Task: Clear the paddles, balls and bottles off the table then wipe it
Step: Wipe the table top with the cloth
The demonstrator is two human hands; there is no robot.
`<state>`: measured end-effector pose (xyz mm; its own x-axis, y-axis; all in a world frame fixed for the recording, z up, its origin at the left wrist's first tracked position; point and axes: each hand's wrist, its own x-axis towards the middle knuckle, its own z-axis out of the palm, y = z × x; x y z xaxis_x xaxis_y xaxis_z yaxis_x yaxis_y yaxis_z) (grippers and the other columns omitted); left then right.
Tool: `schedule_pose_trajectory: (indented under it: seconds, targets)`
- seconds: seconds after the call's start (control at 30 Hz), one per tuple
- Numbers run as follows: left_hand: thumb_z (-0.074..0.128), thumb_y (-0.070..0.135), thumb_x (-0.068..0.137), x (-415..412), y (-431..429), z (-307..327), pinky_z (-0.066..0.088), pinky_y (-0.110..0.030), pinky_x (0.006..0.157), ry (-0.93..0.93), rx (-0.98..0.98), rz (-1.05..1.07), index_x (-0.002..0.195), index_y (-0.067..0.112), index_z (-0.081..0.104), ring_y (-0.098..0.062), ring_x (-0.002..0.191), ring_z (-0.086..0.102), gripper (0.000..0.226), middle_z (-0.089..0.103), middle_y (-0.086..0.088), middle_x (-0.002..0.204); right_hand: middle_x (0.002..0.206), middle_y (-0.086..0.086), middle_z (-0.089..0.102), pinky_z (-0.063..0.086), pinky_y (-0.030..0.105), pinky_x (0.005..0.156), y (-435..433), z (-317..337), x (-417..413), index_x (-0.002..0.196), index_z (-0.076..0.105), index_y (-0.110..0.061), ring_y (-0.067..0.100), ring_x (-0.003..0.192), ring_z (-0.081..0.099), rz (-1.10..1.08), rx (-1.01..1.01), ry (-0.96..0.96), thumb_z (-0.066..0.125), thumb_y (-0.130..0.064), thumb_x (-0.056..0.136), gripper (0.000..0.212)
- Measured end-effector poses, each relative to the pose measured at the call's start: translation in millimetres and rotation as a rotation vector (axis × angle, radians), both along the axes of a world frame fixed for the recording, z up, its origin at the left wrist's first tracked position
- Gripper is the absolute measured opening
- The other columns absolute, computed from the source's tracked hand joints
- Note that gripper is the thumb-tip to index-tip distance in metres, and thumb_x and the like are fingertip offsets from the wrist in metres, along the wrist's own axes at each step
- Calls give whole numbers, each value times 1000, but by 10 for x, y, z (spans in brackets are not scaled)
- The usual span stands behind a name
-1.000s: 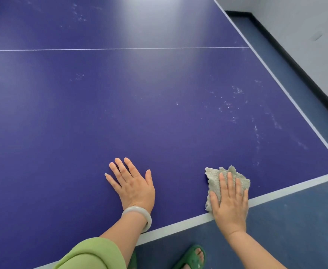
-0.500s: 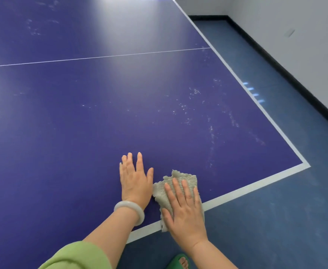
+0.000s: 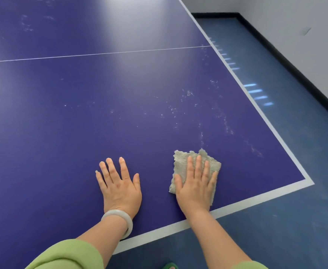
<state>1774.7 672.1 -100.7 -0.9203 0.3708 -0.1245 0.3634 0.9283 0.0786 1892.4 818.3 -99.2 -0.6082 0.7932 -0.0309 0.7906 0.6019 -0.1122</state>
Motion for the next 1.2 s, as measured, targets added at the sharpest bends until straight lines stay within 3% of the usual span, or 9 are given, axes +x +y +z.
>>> schedule_pose_trajectory:
  seconds: [0.17,0.3,0.47,0.63,0.73,0.87,0.97,1.03,1.2]
  targets:
    - [3,52,91,6,-6,18,-3,-53,121,-1,-3,-3,156,13,8,-38,150,-2,76,5,-21,162,163,-2,12,12,51,116,-59,-7,185,155,21,-26,24,150,11,587,25,-37,29,-56,96,66]
    - [0,52,91,-1,15,36,-3,-53,121,0,-13,-6,156,14,2,-38,150,-7,76,1,-20,162,163,0,14,12,51,119,786,-45,651,156,16,-27,27,150,15,182,89,-116,15,-58,96,68]
    - [12,45,99,-3,4,-12,8,-55,120,18,-20,11,155,11,21,-41,149,9,66,18,-23,159,164,5,-8,0,55,119,894,78,208,157,-2,-22,28,150,-7,-230,-105,-133,13,-55,98,69]
    - [13,50,95,-16,-19,-52,8,-55,120,31,-15,-13,153,10,24,-40,148,12,72,20,-24,158,163,4,14,11,54,117,-20,18,30,155,21,-22,29,150,12,486,34,-77,27,-52,96,67]
    - [15,46,99,-6,-14,-64,5,-54,121,40,-9,-4,155,11,20,-39,149,7,66,15,-22,160,164,-4,10,16,50,116,248,22,404,156,18,-28,23,151,11,639,41,-68,31,-51,98,64]
    - [9,50,95,-11,-3,-41,0,-53,121,27,-16,0,156,14,12,-37,150,0,71,9,-20,161,162,0,18,19,53,117,1087,-16,786,155,21,-25,27,147,22,257,87,-107,21,-53,96,65]
    - [10,47,98,-16,-7,-53,2,-53,121,34,-13,12,156,14,14,-38,150,1,67,10,-20,161,164,4,7,9,55,119,1164,24,639,156,8,-24,29,150,9,-143,-16,-144,12,-54,97,67]
    - [13,49,96,-13,-12,-54,5,-54,121,29,-13,9,156,13,17,-38,150,4,70,13,-21,161,164,7,6,7,57,118,903,34,343,157,12,-21,31,150,7,-207,-39,-121,16,-51,98,66]
    - [16,50,94,-15,-13,-64,11,-55,120,48,9,-10,153,9,27,-40,148,13,72,22,-24,157,163,6,15,11,56,118,-87,-20,-222,155,21,-21,31,150,12,410,26,-36,27,-49,96,66]
